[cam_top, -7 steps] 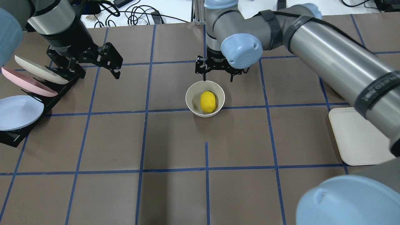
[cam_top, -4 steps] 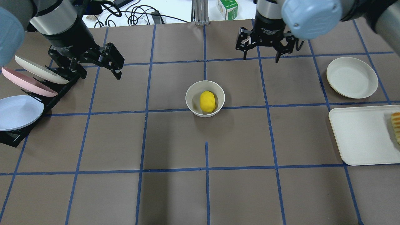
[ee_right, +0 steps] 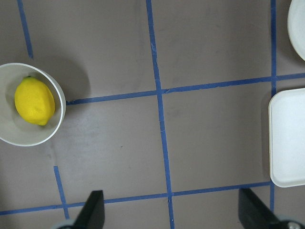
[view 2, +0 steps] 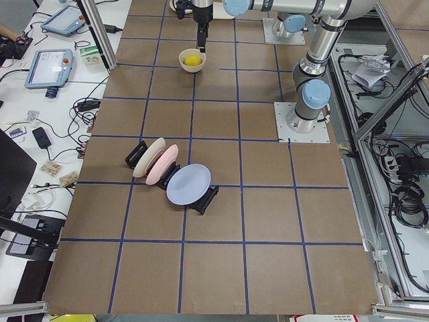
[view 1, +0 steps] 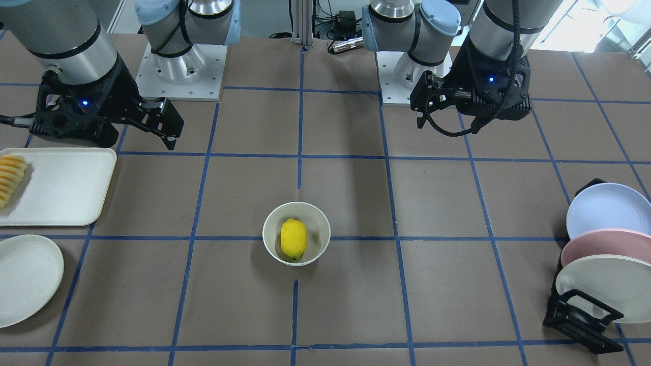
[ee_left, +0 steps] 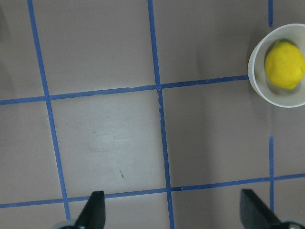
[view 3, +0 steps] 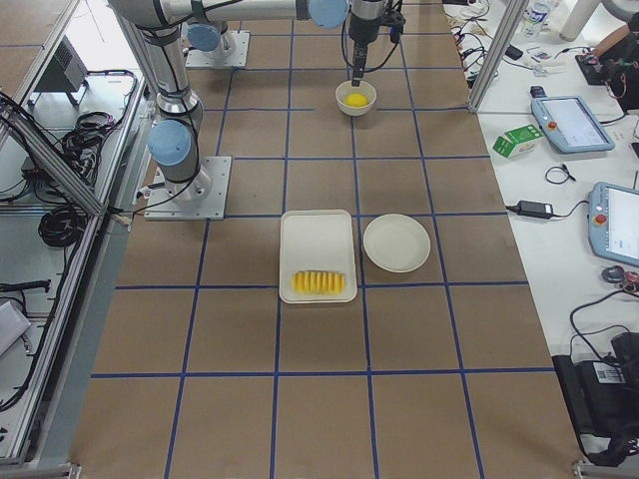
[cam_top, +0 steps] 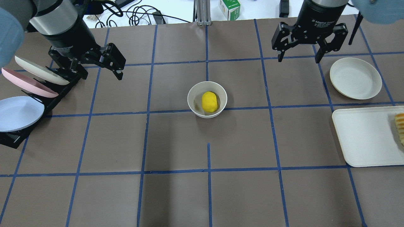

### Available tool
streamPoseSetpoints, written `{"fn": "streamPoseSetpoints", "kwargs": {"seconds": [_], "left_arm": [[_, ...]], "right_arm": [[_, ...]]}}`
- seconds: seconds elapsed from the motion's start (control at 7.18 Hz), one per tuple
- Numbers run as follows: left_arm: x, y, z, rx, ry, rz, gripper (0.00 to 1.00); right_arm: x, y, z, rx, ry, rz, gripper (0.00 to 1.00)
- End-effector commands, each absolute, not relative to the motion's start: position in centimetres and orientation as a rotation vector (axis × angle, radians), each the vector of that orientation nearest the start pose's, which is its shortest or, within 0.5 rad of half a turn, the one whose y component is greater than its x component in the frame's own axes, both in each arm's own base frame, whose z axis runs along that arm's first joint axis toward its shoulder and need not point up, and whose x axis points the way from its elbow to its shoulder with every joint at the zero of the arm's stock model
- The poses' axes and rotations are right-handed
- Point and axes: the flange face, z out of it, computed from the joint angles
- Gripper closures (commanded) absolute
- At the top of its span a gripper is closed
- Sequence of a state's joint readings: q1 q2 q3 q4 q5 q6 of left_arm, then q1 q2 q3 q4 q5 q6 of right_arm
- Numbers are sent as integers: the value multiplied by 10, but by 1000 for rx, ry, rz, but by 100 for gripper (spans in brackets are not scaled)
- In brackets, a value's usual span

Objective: Place bowl and put lemon in it

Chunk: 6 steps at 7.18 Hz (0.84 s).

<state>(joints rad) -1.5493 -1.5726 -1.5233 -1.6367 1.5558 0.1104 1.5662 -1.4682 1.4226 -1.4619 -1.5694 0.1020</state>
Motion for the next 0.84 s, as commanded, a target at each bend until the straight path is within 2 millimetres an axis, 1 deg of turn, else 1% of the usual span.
{"fn": "streamPoseSetpoints", "kwargs": {"seconds": [0.0, 0.7], "left_arm": [[-124, -493, 502, 140, 3154, 35, 0], [-124, -494, 502, 140, 3155, 37, 0]], "right_arm": [[130, -523, 504, 169, 3135, 89, 0], [129, -523, 505, 171, 3143, 82, 0]]}}
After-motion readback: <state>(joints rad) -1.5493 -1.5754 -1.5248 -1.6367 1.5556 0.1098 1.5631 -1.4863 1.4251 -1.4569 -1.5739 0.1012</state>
